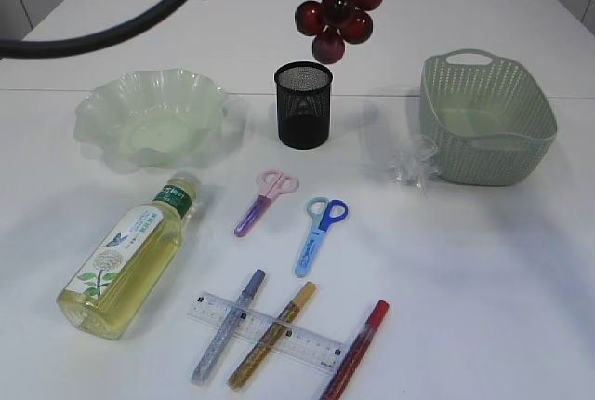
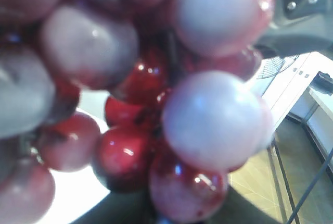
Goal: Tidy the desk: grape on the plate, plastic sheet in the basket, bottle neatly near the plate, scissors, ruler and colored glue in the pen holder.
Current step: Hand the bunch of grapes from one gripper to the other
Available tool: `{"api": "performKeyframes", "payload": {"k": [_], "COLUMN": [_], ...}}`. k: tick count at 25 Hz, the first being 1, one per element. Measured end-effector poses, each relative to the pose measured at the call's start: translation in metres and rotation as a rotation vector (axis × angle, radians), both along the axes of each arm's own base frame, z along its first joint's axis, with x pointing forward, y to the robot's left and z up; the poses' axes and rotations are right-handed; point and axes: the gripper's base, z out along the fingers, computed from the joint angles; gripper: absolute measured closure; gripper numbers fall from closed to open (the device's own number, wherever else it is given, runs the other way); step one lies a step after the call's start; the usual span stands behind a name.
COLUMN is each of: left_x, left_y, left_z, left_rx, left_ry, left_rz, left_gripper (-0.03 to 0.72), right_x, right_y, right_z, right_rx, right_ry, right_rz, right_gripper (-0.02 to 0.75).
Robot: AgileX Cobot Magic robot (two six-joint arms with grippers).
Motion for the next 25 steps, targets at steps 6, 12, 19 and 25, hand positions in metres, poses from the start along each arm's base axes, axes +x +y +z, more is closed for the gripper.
{"api": "performKeyframes", "payload": {"k": [6, 12, 19, 25], "left_x": [0.000, 0.000, 0.001, 0.008], "left_y": [0.000, 0.000, 0.001, 0.010], "left_z": [0.000, 0.000, -0.002, -0.010], "left_rx": [-0.002, -0.002, 0.018, 0.108], "left_ry": [0.000, 0.001, -0.012, -0.007], "left_rz": [-0.004, -0.004, -0.003, 0.021], "left_gripper": [0.617, 0.617, 0.619, 0.619], "right_x": [0.002, 0.007, 0.017, 0.024], "right_y": [-0.001, 0.000, 0.000, 0.000], "right_z": [0.001, -0.001, -0.009, -0.015], "right_rx": [0.001, 0.001, -0.002, 0.003], "right_ry": [-0.010, -0.003, 0.021, 0.040], "right_rz": [-0.023, -0.031, -0.046, -0.061], "right_gripper": [0.438, 0.350, 0.283, 0.279]}}
